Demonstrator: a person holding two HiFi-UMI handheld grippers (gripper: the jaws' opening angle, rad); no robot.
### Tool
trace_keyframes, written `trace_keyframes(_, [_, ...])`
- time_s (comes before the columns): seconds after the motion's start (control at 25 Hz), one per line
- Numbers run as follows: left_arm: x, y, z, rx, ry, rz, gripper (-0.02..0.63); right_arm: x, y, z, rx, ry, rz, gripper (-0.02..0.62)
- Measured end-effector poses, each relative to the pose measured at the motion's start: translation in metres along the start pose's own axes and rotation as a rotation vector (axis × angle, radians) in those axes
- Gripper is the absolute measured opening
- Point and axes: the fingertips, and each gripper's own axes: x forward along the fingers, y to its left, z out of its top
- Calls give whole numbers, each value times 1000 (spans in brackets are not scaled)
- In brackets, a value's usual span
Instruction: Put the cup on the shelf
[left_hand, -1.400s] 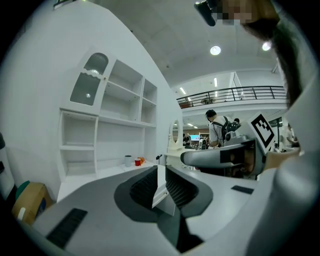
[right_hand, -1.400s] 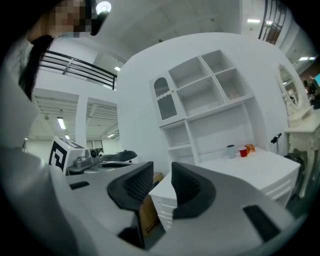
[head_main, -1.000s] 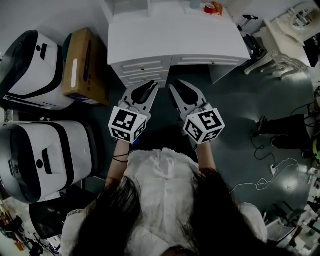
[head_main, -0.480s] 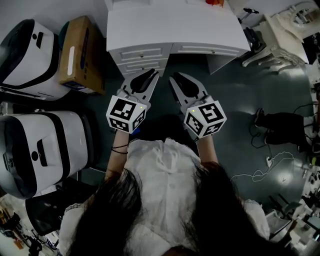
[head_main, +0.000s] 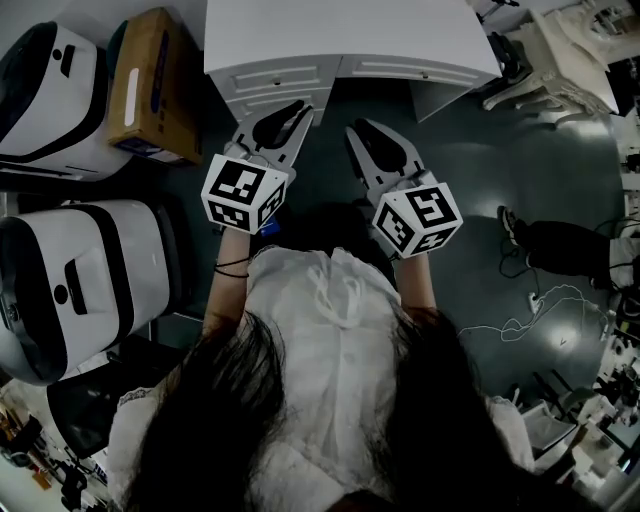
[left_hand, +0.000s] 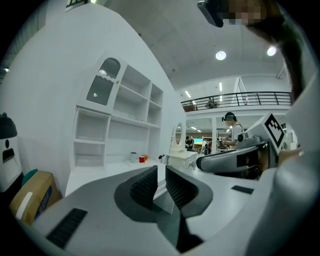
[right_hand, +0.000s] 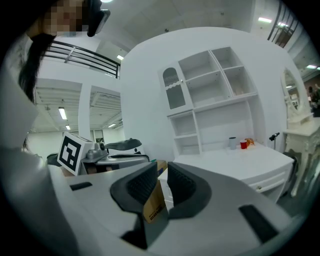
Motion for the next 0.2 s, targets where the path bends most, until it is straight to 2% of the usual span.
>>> trace_keyframes(0.2, [1,11,3,3,-12,22,58,-5,-8,4,-2,-20,-23,75])
